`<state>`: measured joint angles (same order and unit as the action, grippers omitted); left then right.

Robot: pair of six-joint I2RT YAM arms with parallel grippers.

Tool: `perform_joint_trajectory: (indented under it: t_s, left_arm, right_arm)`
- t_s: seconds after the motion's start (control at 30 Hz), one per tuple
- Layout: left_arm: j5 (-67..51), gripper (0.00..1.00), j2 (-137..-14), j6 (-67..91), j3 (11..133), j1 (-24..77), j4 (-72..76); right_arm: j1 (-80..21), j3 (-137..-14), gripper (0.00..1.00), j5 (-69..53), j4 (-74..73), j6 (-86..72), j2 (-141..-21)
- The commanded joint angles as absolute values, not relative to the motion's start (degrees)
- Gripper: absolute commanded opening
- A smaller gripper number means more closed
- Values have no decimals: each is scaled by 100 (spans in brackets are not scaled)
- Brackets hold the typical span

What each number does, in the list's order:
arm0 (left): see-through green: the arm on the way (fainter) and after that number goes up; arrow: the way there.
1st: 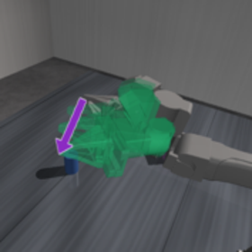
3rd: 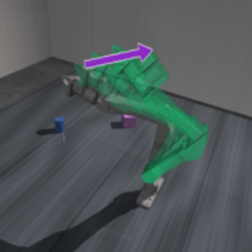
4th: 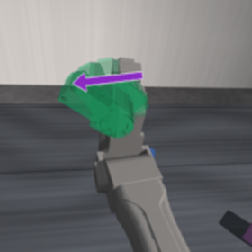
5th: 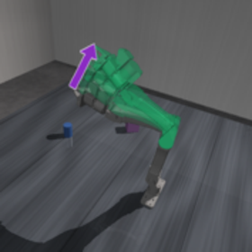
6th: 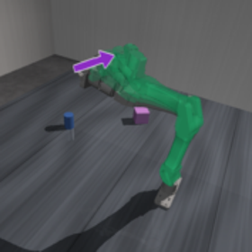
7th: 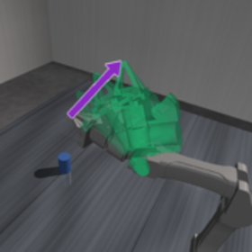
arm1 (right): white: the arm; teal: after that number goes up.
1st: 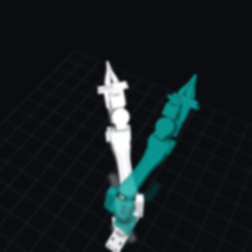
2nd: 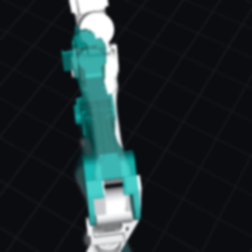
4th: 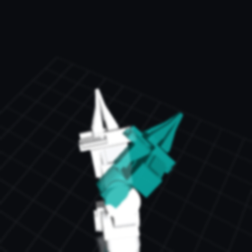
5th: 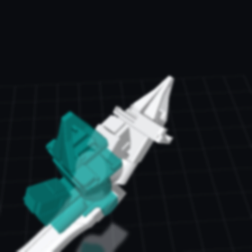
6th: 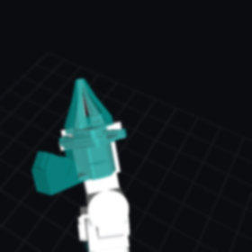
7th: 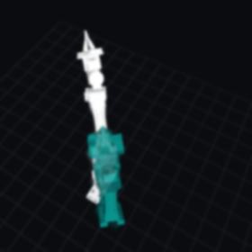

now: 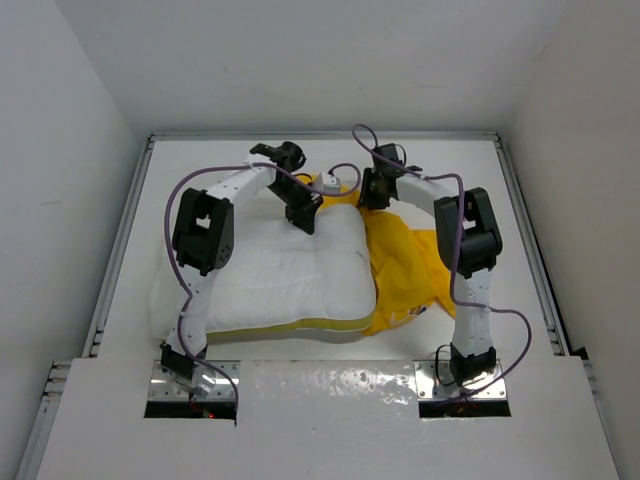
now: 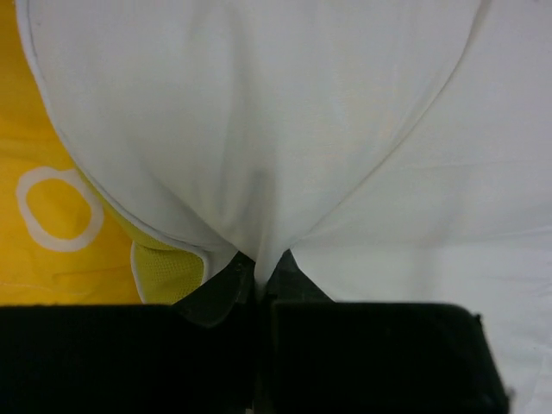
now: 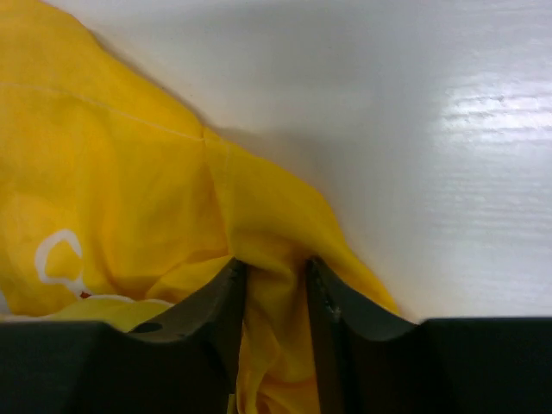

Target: Put the pillow into the pillowcase

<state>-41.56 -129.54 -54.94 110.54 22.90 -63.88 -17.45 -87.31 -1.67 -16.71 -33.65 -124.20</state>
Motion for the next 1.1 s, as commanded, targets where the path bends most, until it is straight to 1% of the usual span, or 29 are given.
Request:
perform_joint_trajectory:
  t_s: [0.0,0.03,0.07,0.1,0.3,0.4,0.43,0.47,0.57,0.77,0.8,0.97,1.07]
  left_arm:
    - [-4262,0,-12850,-5292,10960,2338,-5924]
    - [-4271,0,-12850,-5256,10977,2338,-5889]
    - [-4254,0,-12841,-5204,11056,2338,-5897]
    - [-4210,0,-12841,-5177,11126,2338,-5932]
    - [-3666,0,-12692,-5395,11777,2303,-6275]
    - [-3349,0,-12647,-5642,12006,2303,-6433]
    - [-3262,0,-12630,-5703,12015,2303,-6442]
    - [-3148,0,-12621,-5765,12015,2303,-6451]
    - [-3103,0,-12577,-5827,11997,2303,-6469]
    - [-3208,0,-12437,-5871,12172,2311,-6574]
    - [-3312,0,-12410,-5880,12277,2329,-6600]
    - [-3954,0,-12349,-6345,12551,2487,-6654]
    - [-3859,0,-12357,-6110,12367,2663,-6128]
  right_arm:
    - [-1784,-9000,27,-246,-1582,-3550,-12551]
    - [-1784,-8948,10,-211,-1565,-3559,-12542]
    - [-1784,-8886,2,-194,-1573,-3560,-12516]
    - [-1784,-8860,0,-167,-1617,-3507,-12472]
    - [-1784,-8762,0,36,-1652,-2753,-11594]
    - [-1784,-8868,0,-446,-1679,-2260,-11093]
    - [-1784,-8912,0,-709,-1714,-2111,-10900]
    - [-1784,-8947,0,-1269,-1914,-1787,-10838]
    - [-1784,-9026,0,-1905,-2554,-1320,-10714]
    - [-1784,-8745,0,-1994,-3277,-626,-10538]
    - [-1793,-8797,0,-2239,-3322,-589,-10564]
    - [-1977,-9017,0,-2548,-3278,-536,-10740]
    - [-2144,-9272,0,-2759,-3235,-588,-10881]
